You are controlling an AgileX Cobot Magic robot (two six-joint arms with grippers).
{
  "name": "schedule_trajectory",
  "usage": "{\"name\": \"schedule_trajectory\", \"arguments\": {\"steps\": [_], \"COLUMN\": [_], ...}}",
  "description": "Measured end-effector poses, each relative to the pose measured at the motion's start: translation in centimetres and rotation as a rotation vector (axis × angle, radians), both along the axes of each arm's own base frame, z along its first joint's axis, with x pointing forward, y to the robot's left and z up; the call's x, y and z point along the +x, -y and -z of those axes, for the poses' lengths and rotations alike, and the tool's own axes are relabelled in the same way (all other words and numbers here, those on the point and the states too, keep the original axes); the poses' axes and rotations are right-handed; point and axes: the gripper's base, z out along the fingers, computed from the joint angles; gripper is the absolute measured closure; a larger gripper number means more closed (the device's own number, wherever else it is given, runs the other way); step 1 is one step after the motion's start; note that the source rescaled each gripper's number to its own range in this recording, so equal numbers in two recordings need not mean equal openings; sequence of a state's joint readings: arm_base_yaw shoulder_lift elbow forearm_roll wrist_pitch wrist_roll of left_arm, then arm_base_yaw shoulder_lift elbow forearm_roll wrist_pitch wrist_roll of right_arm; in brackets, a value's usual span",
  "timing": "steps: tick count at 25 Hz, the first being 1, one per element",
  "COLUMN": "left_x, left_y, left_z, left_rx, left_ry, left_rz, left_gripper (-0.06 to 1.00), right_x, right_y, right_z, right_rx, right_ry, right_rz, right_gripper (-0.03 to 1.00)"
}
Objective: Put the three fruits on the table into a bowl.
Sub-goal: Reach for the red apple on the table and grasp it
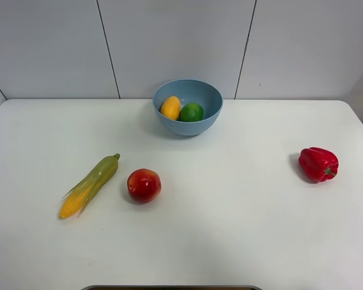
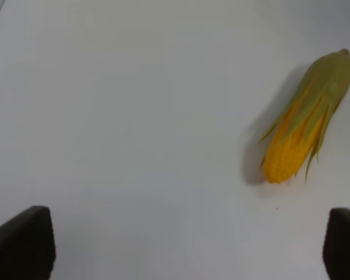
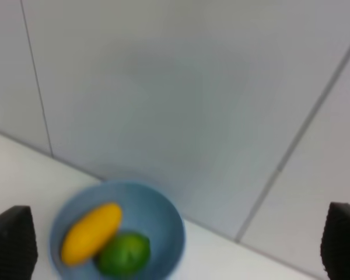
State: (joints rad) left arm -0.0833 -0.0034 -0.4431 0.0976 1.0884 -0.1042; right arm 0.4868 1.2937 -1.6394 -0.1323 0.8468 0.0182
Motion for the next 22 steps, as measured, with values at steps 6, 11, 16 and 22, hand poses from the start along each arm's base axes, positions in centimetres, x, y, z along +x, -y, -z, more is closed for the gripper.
{"name": "schedule_trajectory", "arguments": {"steps": [6,11,16,22], "left_x": [0.0,0.0,0.0,0.0], "left_y": [0.0,0.0,0.0,0.0], "left_z": [0.0,0.0,0.0,0.0], "left_rx": [0.0,0.0,-0.001,-0.001], "left_ry": [0.0,0.0,0.0,0.0], "left_rz": [0.0,0.0,-0.001,-0.001], "left_gripper": [0.18,0.18,0.18,0.18], "right_x": [-5.7,-11.0,-15.9,-22.5], "right_y": [3.4,6.5,10.0,12.9], "right_z": [-2.3,-3.8,-4.6,-5.0], "right_rx": [-0.026,-0.006,-0.013,0.039], "right_ry": [0.009,0.045,0.102,0.232], "right_rz": [0.036,0.06,0.15,0.278], "right_gripper": [-0.03,-0.03,-0.03,-0.03]}}
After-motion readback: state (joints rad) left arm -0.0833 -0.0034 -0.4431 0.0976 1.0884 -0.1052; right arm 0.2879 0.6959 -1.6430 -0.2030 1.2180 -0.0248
